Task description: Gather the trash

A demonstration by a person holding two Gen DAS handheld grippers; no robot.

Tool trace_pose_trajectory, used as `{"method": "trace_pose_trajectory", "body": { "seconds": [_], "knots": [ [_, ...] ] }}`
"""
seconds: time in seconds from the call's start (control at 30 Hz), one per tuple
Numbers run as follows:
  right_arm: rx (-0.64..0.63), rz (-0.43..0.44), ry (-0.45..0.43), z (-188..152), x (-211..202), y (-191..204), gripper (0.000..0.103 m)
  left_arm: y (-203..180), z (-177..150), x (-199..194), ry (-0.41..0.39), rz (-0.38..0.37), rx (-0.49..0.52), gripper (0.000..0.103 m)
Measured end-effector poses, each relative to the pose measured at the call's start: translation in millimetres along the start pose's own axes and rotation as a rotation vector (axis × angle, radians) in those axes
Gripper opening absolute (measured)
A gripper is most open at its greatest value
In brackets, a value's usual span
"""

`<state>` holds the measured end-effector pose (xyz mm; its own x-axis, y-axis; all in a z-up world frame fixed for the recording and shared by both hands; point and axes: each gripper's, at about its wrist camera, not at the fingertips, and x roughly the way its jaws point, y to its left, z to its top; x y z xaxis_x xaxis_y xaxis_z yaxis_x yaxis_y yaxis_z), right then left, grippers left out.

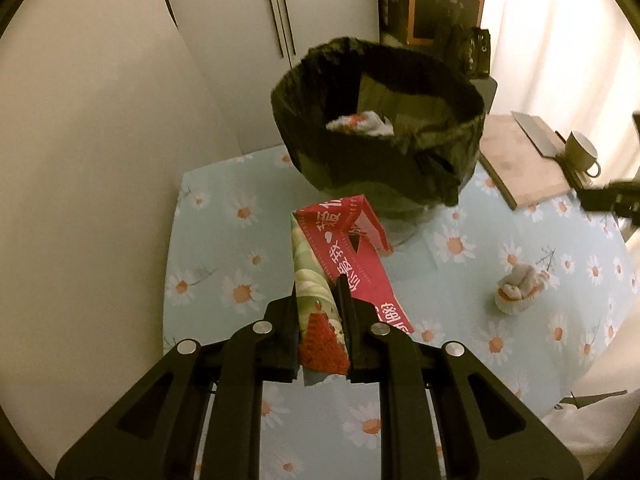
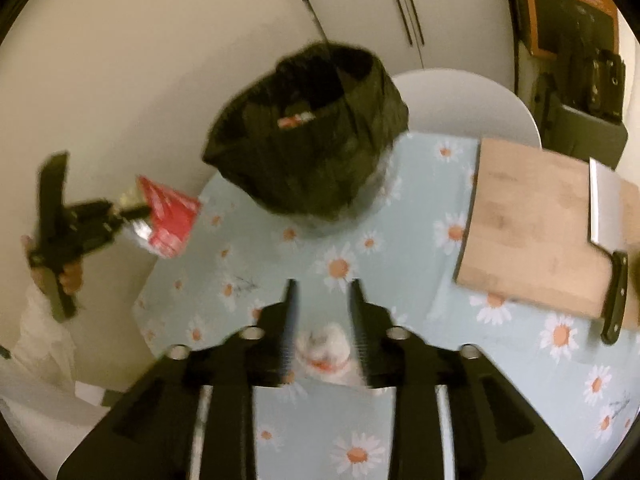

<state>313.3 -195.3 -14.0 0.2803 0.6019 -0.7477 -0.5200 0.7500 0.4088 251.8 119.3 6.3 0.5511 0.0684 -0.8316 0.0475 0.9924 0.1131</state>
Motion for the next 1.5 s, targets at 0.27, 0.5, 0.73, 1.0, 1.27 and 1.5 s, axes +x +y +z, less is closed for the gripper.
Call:
{"method": "trace_pose_trajectory", "body": {
  "seconds": [0.27,0.5,0.73,1.0,1.27,1.5],
  "knots": [
    [0.028,-0.007,0.090,-29,51,-3,0.061,14,4,-7,-0.016,0.034,-0.008,0.016],
    [0.051,-0.059,0.144,-43,92,-9,0.065,20,7,-21,-0.036,0.057,0.000,0.016],
    [0.087,-0.134,0.184,-53,124,-14,0.044,26,12,-32,-0.061,0.081,-0.004,0.016],
    [0.106,-0.106,0.130,-49,95,-6,0.033,27,25,-41,-0.103,0.081,0.011,0.016],
    [0.039,-0.134,0.041,-22,42,19,0.033,18,45,-52,-0.187,0.061,0.072,0.016],
    [-0.035,-0.165,-0.065,15,-6,42,0.033,15,70,-59,-0.248,0.027,0.105,0.016]
  ]
}}
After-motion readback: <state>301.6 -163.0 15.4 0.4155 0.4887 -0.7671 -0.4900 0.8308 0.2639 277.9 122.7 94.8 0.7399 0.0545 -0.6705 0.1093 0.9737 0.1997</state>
